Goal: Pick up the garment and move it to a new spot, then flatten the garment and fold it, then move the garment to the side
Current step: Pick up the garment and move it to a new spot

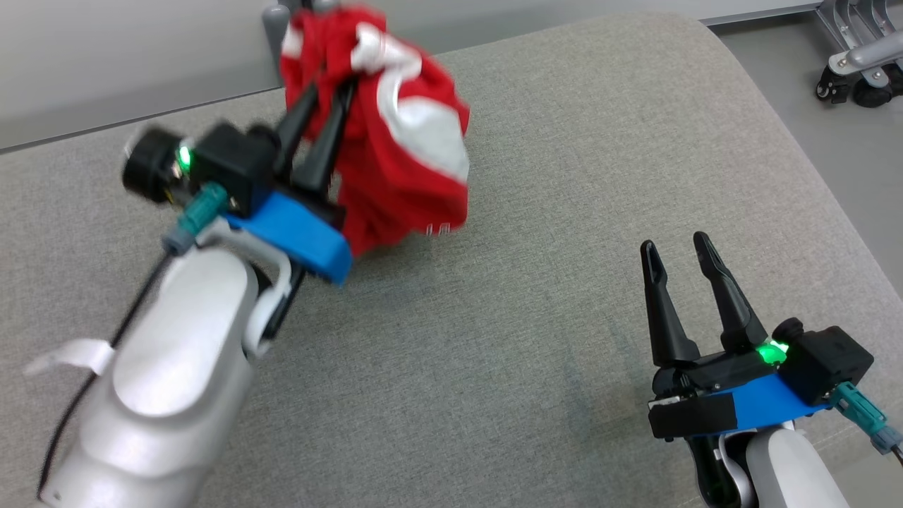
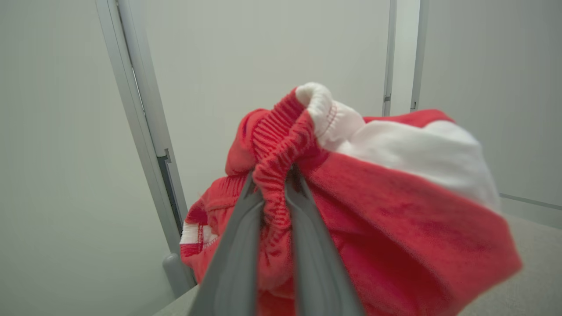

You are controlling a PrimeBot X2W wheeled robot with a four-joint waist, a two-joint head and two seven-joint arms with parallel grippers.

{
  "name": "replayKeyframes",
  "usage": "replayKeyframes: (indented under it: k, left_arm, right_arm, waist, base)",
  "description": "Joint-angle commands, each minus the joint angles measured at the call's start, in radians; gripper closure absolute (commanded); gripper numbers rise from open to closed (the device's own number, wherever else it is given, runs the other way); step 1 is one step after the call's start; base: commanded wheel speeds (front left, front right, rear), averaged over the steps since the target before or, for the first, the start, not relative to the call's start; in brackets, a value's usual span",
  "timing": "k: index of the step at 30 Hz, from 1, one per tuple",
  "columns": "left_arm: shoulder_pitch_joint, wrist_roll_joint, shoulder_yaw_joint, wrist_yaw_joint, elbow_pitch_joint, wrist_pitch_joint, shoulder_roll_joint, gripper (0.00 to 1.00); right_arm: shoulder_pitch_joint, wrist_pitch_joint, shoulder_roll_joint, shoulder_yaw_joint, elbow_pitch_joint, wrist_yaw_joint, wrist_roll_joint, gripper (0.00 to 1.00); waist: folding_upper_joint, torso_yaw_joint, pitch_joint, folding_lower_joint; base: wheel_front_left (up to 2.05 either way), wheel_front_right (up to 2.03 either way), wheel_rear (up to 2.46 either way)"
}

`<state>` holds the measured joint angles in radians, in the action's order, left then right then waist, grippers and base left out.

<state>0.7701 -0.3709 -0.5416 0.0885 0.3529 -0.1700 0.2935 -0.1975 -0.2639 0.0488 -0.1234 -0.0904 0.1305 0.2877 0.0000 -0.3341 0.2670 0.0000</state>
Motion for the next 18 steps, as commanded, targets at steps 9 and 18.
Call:
replayKeyframes:
  k: [9, 18]
  left_arm:
    - [-0.185, -0.025, -0.037, -0.008, 0.193, -0.071, -0.031, 1.00]
    - [-0.245, 0.006, 0.024, -0.048, 0.117, -0.096, -0.058, 0.00]
  right_arm:
    - [0.018, -0.001, 0.003, 0.016, -0.007, 0.000, -0.013, 0.00]
    - [0.027, -0.001, 0.003, 0.021, -0.029, 0.000, -0.024, 0.00]
  waist:
    - [0.0000, 0.027, 0.001, 0.0000]
    - [0.0000, 0.085, -0.040, 0.0000]
  base:
    - [0.00, 0.00, 0.00]
    - [0.00, 0.00, 0.00]
